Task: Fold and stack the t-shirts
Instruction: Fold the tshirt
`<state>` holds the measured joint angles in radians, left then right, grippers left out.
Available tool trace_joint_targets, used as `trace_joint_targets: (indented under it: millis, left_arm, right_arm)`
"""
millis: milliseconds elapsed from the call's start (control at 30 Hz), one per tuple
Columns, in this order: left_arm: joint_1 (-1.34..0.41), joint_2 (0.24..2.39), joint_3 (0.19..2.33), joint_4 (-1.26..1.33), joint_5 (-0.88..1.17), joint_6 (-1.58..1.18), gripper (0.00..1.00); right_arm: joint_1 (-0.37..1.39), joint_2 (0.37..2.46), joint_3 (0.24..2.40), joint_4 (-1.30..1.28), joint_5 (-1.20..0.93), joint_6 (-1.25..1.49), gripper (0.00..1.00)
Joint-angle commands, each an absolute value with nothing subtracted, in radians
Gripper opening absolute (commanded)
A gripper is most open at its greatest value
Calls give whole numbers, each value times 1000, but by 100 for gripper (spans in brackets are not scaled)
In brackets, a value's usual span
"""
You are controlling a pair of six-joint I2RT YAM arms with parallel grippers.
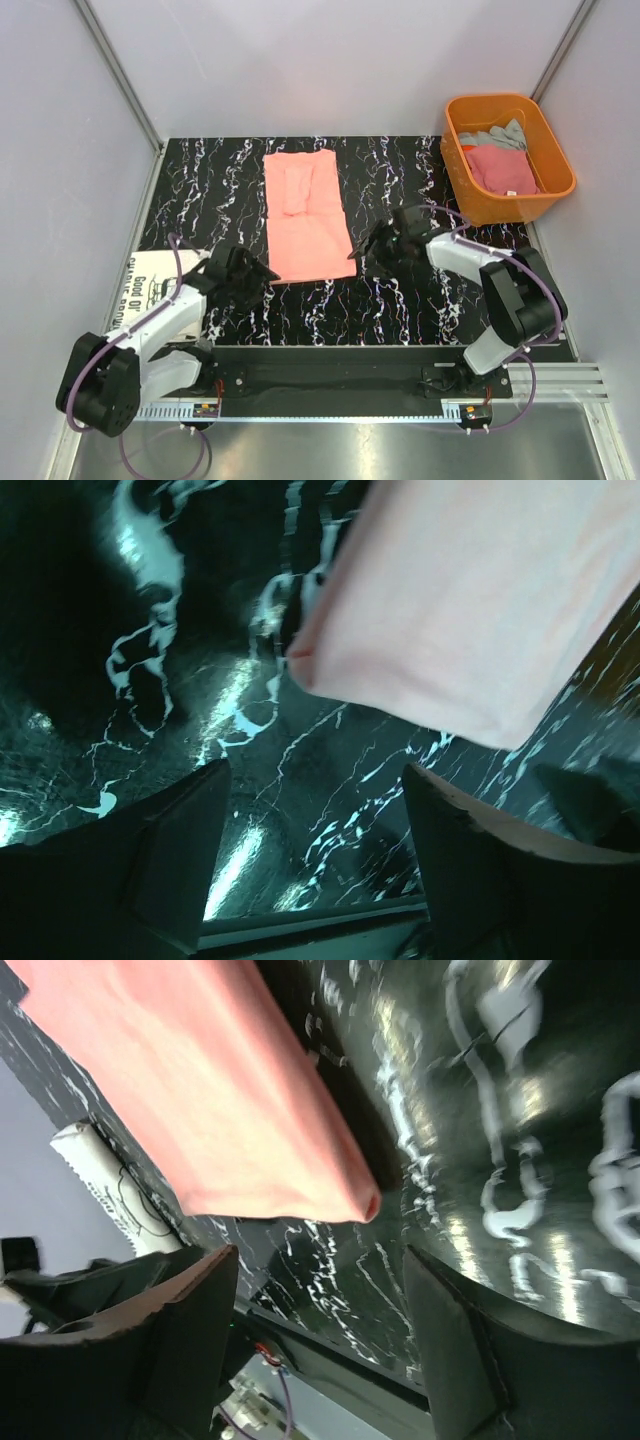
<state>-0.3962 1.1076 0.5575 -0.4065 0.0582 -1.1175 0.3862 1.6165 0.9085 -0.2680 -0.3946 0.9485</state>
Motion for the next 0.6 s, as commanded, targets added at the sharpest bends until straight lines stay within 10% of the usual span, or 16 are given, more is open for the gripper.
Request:
trace_joint_targets:
  millis: [0, 567]
  left_arm:
    - [-384, 1055, 467, -151, 40, -1437, 76]
    - [-334, 1236, 282, 43, 66, -1690, 51]
  right_arm:
    - [494, 1577, 815, 47, -275, 1202, 72]
    - [535, 1652, 627, 221, -153, 1457, 56]
